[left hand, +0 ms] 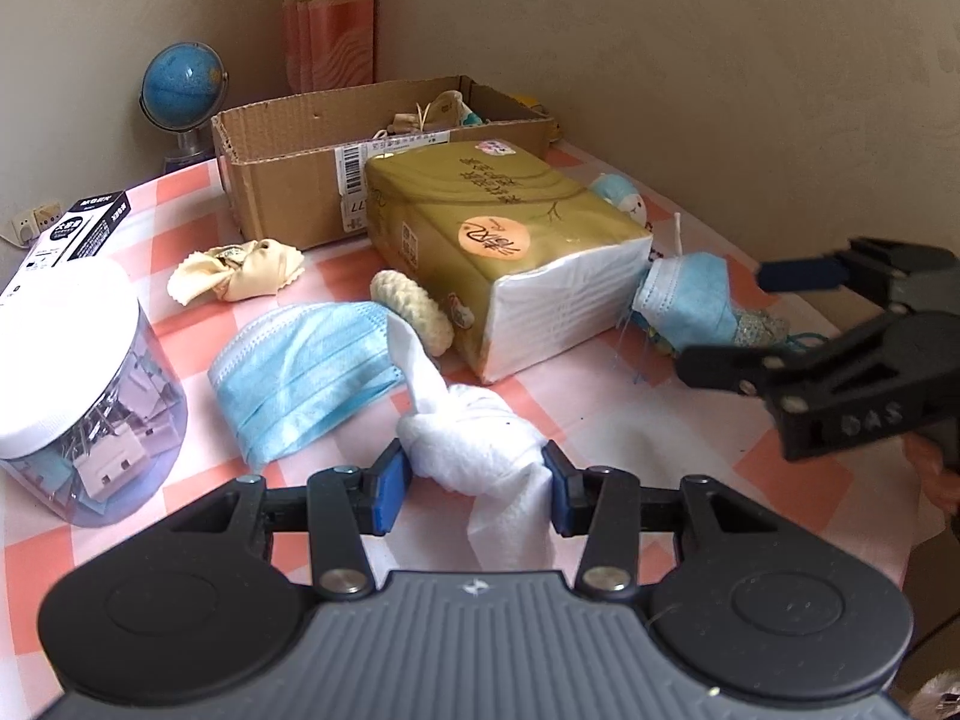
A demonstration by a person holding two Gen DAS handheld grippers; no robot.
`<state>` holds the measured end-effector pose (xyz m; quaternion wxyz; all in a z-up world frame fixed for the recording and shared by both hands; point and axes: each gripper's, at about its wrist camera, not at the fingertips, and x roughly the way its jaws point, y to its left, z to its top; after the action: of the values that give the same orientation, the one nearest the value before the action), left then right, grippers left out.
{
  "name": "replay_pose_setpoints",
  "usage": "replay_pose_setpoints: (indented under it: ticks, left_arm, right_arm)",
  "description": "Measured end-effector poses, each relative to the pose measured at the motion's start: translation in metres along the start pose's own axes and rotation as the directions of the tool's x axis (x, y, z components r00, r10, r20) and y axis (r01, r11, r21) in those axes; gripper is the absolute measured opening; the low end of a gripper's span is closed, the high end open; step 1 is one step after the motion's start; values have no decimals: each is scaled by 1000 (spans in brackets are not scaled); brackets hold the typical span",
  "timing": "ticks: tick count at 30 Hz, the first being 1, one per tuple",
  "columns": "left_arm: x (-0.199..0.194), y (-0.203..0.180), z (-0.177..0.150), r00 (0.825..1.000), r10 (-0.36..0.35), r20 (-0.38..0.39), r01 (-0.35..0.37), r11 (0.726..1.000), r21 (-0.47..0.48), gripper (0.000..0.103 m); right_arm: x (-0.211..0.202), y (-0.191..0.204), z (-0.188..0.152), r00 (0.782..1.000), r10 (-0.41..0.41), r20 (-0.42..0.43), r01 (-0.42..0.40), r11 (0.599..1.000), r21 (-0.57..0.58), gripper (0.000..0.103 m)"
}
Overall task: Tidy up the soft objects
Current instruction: 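Grasp the blue face mask with the right tool while the left tool grasps the white tissue cloth, then carry the blue mask into the cardboard box and open the right tool while the left holds the tissue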
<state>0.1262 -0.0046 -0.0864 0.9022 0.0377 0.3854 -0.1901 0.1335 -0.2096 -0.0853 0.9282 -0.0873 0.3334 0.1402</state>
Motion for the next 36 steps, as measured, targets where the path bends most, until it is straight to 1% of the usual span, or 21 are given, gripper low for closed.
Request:
replay_pose_setpoints:
  ticks: [6, 9, 12, 14, 16, 19, 23, 30, 36]
  left_arm:
    - [0, 0, 1, 1000, -9, 0, 9, 1000, -5, 44]
    - [-1, 2, 1, 1000, -8, -2, 8, 1000, -5, 44]
    - [-1, 2, 1, 1000, -12, -8, 12, 1000, -3, 44]
    - [-1, 3, 1, 1000, -12, -13, 12, 1000, 0, 44]
    - [-2, 2, 1, 1000, -15, -17, 15, 1000, 7, 44]
    - [-5, 1, 2, 1000, -19, -22, 19, 1000, 24, 44]
    - [-12, 1, 3, 1000, -18, -26, 20, 999, 47, 44]
    - [-30, 2, 6, 998, -39, -45, 42, 997, 69, 44]
    - [-51, 4, 10, 1000, -28, -13, 29, 997, 76, 44]
  right_arm:
    - [20, -4, 10, 999, 45, -15, -45, 999, -2, 103]
    - [24, -4, 12, 998, 59, -22, -59, 998, -1, 100]
    - [24, -3, 12, 998, 60, -29, -60, 998, -12, 89]
    - [23, -2, 13, 998, 50, -31, -50, 999, -11, 86]
    - [19, -2, 13, 998, 48, -31, -48, 999, -8, 79]
    - [14, -3, 13, 998, 50, -33, -50, 999, -5, 75]
    - [1, -3, 15, 999, 49, -18, -49, 999, -12, 74]
    - [-23, -1, 21, 999, 50, -2, -50, 998, -43, 74]
    - [-43, -1, 41, 997, 70, 33, -68, 996, -57, 74]
